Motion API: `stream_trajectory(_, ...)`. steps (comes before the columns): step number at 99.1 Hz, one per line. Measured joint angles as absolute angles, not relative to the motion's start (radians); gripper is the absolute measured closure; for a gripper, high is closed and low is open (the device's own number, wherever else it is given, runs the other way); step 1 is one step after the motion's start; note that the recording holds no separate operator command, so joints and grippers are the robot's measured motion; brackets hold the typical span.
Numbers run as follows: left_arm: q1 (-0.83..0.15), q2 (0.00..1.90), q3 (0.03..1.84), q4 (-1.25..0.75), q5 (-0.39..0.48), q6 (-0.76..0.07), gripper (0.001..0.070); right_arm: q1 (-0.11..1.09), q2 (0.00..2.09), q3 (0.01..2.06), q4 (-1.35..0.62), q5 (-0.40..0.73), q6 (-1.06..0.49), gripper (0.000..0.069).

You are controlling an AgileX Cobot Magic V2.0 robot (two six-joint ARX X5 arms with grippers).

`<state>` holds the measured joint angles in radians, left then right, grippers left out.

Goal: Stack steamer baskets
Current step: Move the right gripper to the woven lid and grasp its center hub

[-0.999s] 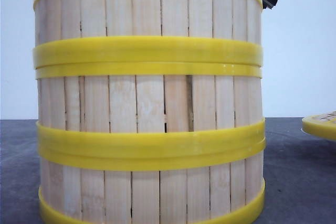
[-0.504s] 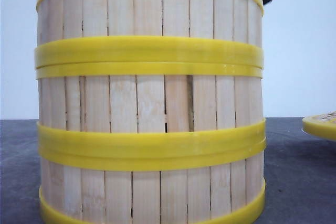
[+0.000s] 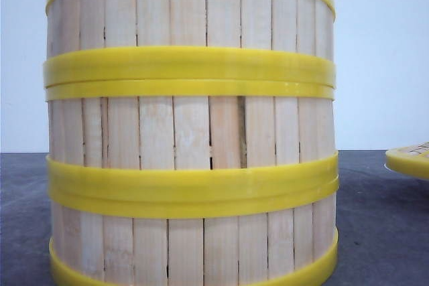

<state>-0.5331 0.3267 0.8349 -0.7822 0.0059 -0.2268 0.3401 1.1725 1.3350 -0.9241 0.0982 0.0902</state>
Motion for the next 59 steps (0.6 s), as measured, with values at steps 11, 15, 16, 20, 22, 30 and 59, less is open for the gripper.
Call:
stream_trajectory(11,-0.533,0.327,0.835,-0.782,0.006,-0.224,0.0481,0.251,1.193,1.327,-0.926,0.078,0.090,0.0200)
stream_trajectory(15,-0.533,0.327,0.835,-0.782,0.006,-0.224,0.0481,0.219,1.198,1.313,-0.923,0.061,0.090,0.0200)
stream_trajectory(16,-0.533,0.327,0.835,-0.782,0.006,-0.224,0.0481,0.211,1.200,1.309,-0.923,0.056,0.090,0.0200)
stream_trajectory(20,-0.533,0.327,0.835,-0.782,0.006,-0.224,0.0481,0.181,1.205,1.288,-0.921,0.038,0.090,0.0200)
stream_trajectory(22,-0.533,0.327,0.835,-0.782,0.006,-0.224,0.0481,0.167,1.208,1.275,-0.922,0.027,0.090,0.0200)
stream_trajectory(30,-0.533,0.327,0.835,-0.782,0.006,-0.224,0.0481,0.114,1.227,1.225,-0.922,-0.020,0.090,0.0200)
stream_trajectory(59,-0.533,0.327,0.835,-0.782,0.006,-0.220,0.0481,-0.004,1.270,1.073,-0.866,-0.052,0.091,0.0229)
